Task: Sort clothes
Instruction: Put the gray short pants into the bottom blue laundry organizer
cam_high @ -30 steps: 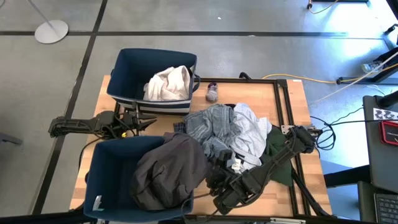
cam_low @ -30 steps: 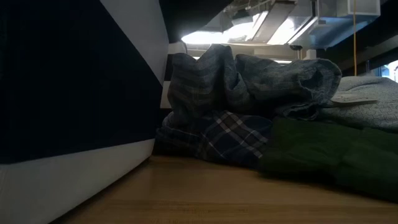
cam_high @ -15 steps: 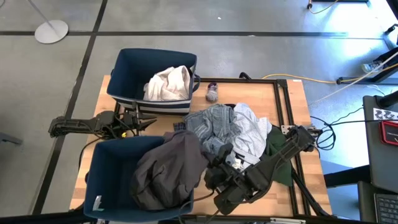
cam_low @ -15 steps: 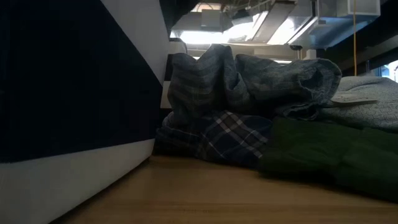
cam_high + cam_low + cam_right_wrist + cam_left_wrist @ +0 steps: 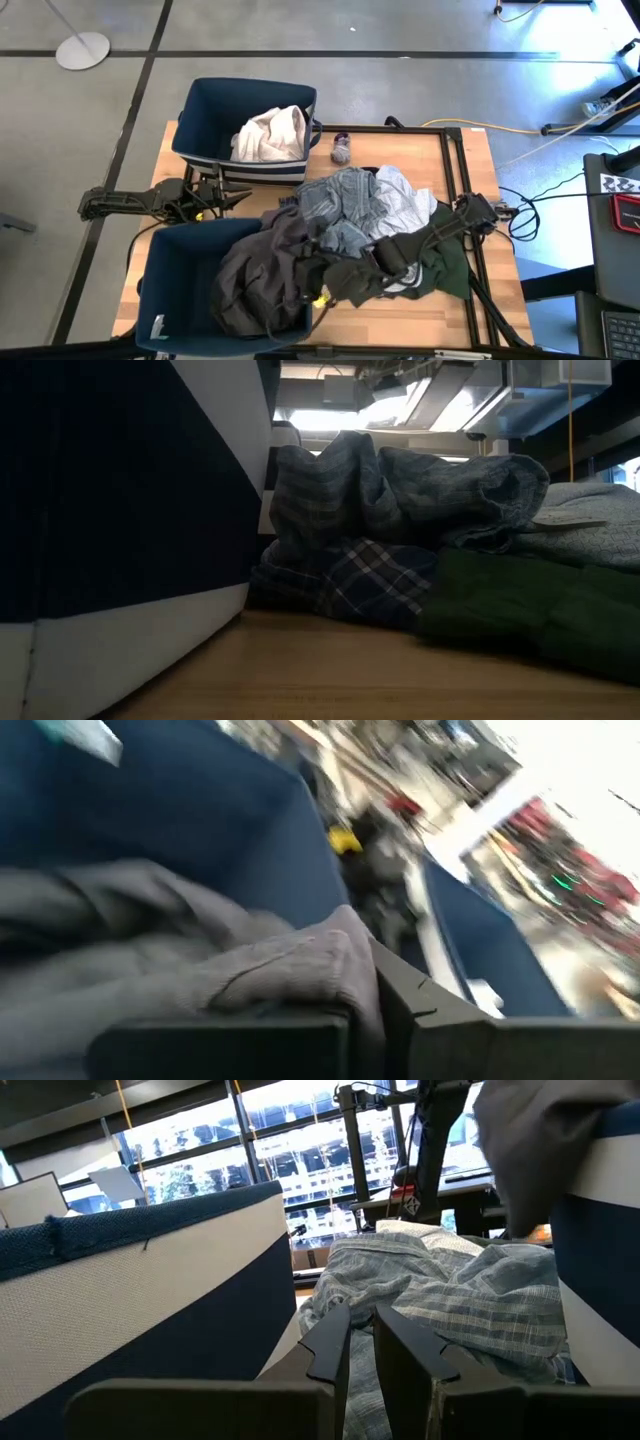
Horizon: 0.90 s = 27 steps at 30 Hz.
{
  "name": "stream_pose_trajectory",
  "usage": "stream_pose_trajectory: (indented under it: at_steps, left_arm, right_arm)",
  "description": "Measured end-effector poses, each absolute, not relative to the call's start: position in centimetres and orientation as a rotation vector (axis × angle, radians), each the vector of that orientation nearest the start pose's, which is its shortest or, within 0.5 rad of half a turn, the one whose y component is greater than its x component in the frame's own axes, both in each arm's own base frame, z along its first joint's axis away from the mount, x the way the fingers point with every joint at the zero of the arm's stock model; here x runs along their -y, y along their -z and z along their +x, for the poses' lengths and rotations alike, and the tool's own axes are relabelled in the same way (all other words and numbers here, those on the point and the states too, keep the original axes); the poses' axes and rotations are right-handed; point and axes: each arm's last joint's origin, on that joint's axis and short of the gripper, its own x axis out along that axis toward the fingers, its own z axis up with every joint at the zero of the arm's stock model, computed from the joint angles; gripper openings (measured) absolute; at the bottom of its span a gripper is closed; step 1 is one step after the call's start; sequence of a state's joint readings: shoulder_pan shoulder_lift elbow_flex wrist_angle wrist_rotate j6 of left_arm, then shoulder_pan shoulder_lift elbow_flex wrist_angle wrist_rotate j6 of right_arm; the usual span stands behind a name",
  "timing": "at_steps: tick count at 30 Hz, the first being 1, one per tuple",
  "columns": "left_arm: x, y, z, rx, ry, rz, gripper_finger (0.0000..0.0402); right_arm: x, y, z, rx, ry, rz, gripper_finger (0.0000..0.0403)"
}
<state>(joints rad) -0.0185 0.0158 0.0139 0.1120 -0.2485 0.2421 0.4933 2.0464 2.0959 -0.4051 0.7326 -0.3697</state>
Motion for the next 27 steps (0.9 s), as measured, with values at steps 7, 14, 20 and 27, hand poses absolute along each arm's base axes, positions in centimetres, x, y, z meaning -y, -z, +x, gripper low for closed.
stream_pose_trajectory:
  at_steps: [7, 14, 20, 27]
  left_arm:
    - [-0.5, -17.8, 9.6, 0.081, -0.242, 0.226, 0.004]
    - [-0.5, -17.8, 9.6, 0.082, -0.241, 0.224, 0.004]
    - [-0.5, -17.8, 9.6, 0.082, -0.242, 0.224, 0.004]
    - [-0.5, -17.8, 9.6, 0.081, -0.242, 0.223, 0.004]
  right_arm:
    - [-19.7, -37.0, 43.4, -0.268, -0.223, -0.381, 0.0023]
    - [-18.2, -35.7, 44.0, -0.37, -0.243, -0.188, 0.0052]
    - [-18.2, -35.5, 43.8, -0.403, -0.241, -0.173, 0.0161]
    - [-18.3, -36.5, 42.4, -0.498, -0.13, -0.272, 0.0235]
